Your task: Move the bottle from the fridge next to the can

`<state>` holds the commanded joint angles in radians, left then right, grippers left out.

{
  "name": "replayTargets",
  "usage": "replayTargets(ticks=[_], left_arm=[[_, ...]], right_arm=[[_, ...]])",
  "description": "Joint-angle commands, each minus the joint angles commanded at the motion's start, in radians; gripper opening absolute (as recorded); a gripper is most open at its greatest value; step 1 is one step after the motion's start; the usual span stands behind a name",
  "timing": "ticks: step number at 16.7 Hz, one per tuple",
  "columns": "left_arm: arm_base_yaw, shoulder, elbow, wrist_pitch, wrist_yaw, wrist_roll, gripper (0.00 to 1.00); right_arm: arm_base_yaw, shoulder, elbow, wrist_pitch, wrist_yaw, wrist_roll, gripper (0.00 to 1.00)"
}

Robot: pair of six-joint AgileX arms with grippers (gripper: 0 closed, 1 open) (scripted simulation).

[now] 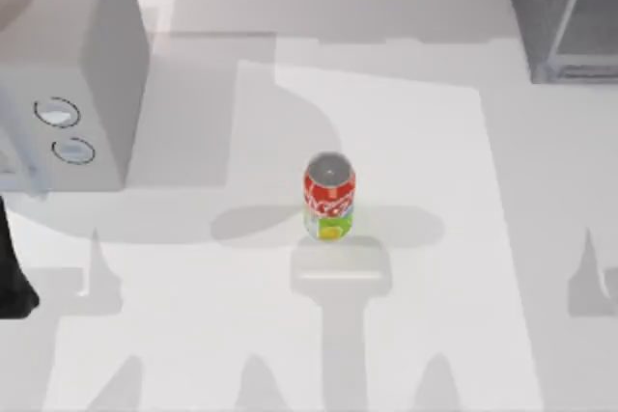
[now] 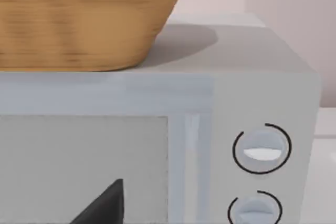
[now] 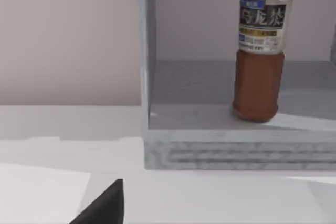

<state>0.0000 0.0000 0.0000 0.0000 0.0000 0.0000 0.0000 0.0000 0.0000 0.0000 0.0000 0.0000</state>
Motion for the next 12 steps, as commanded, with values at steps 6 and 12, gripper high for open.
replayTargets(ticks=[6, 12], left_arm=[[0.0, 0.0, 0.0, 0.0, 0.0, 0.0, 1.0], [0.0, 0.0, 0.0, 0.0, 0.0, 0.0, 1.0]], right_arm=[[-0.012, 0.104, 0.046, 0.057, -0.01, -0.001, 1.0], [-0.056, 0.546, 0.256, 0.311, -0.049, 0.001, 1.0]])
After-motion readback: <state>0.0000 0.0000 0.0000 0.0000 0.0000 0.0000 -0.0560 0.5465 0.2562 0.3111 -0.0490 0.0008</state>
